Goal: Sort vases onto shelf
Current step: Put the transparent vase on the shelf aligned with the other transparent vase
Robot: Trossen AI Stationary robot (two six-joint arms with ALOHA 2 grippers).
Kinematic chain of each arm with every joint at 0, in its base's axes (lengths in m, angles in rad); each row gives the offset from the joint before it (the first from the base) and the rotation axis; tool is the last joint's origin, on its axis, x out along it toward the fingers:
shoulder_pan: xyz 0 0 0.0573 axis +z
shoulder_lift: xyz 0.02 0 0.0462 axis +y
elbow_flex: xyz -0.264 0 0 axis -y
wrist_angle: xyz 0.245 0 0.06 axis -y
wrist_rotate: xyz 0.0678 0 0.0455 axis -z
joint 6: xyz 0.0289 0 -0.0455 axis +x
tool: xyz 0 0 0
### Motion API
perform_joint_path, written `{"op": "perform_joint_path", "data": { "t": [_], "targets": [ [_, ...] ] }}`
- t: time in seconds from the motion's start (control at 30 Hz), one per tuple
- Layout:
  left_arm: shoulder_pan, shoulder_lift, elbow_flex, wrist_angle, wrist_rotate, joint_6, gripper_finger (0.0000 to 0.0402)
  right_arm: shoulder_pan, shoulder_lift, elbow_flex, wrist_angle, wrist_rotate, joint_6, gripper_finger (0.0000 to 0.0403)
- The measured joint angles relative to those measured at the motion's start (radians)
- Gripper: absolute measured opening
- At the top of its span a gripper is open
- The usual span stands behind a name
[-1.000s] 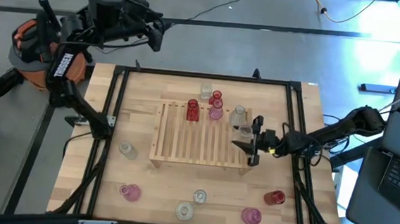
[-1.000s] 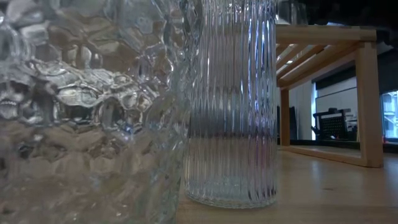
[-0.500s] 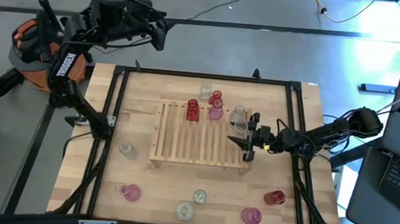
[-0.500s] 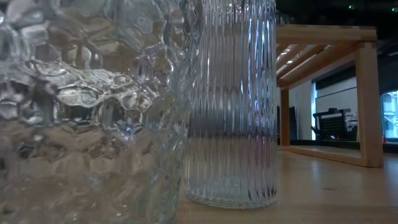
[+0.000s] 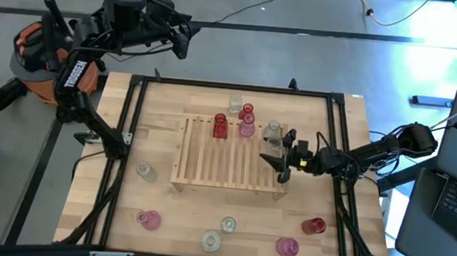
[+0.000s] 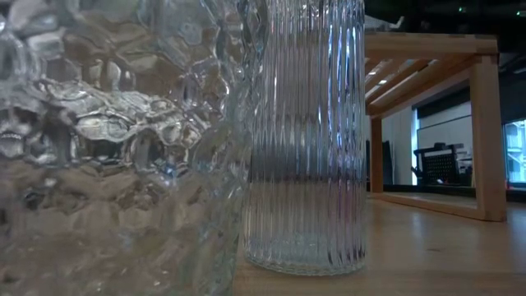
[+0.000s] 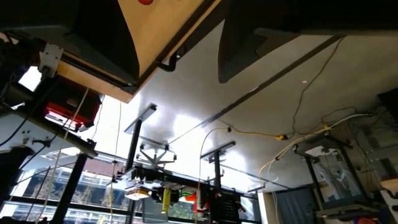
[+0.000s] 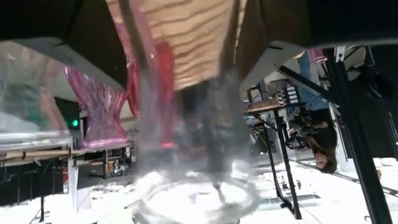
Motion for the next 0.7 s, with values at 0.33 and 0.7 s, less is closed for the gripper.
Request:
{"op": "perform_joint_path", "data": {
  "t": [0.33,0.7],
  "targets": [
    [0.000,0.000,0.000,-0.001,0.000,0.001,0.0211,0.000,0.000,0.000,-0.010,-0.087,-0.022,0.0254],
    [0.000,0.000,0.000,-0.001,0.000,0.000,0.0211,0.000,0.000,0.000,-0.010,-0.079,-0.021,0.0257]
  ]
}}
